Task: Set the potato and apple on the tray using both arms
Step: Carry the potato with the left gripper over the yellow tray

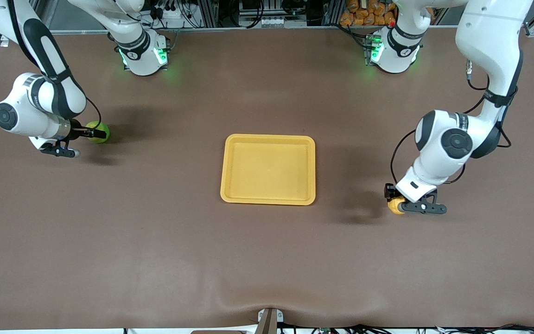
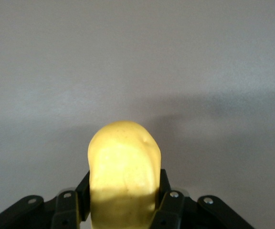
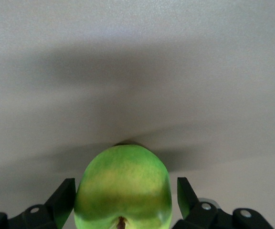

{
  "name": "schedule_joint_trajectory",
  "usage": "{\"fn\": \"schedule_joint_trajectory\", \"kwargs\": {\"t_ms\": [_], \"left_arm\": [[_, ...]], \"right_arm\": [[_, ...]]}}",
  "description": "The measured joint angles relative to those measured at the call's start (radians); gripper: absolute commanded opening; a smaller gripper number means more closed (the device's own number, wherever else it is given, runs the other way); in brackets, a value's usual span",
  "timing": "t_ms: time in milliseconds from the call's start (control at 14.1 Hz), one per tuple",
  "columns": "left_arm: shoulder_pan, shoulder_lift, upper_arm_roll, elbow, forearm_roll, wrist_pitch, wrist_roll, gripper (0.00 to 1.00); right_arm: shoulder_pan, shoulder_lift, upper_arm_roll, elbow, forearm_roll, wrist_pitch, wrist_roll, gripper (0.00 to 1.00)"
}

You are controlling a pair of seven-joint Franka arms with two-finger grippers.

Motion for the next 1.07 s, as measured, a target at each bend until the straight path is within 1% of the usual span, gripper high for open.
{"fn": "schedule_joint_trajectory", "kwargs": {"t_ms": [71, 142, 284, 356, 427, 640, 782, 924, 1067], "left_arm": [[-0.029, -0.009, -0.002, 0.022, 0.049, -0.069, -0.064, 0.00], [-0.068, -0.012, -0.005, 0.057, 0.078, -0.156, -0.117, 0.00], [-0.162, -0.011, -0.008, 0.148, 0.095, -0.346, -0.202, 0.00], [-0.202, -0.011, -0.009, 0.184, 0.095, -0.404, -0.238, 0.00], [-0.231, -0.011, -0.011, 0.206, 0.095, -0.431, -0.274, 0.00], [-0.291, 0.001, -0.028, 0.233, 0.084, -0.439, -0.432, 0.00], [-0.347, 0.030, -0.035, 0.258, 0.058, -0.438, -0.537, 0.00], [-0.417, 0.076, -0.036, 0.298, 0.050, -0.438, -0.619, 0.00], [-0.488, 0.135, -0.036, 0.330, 0.050, -0.424, -0.720, 0.00]], "right_arm": [[0.000, 0.000, 0.001, -0.006, 0.000, 0.008, -0.001, 0.04], [0.000, -0.004, 0.001, -0.006, 0.000, 0.009, -0.001, 0.00], [0.000, -0.003, 0.002, -0.006, 0.000, 0.009, -0.002, 0.00], [0.000, -0.003, 0.002, -0.006, 0.000, 0.007, -0.004, 0.00], [0.000, -0.003, 0.005, -0.004, 0.000, 0.000, -0.005, 0.00], [0.014, -0.008, 0.019, 0.026, 0.000, -0.056, -0.007, 0.00], [0.041, -0.022, 0.024, 0.079, 0.000, -0.149, -0.006, 0.00], [0.069, -0.039, 0.027, 0.155, 0.001, -0.274, -0.005, 0.00], [0.097, -0.050, 0.027, 0.234, 0.026, -0.391, -0.003, 0.00]]}}
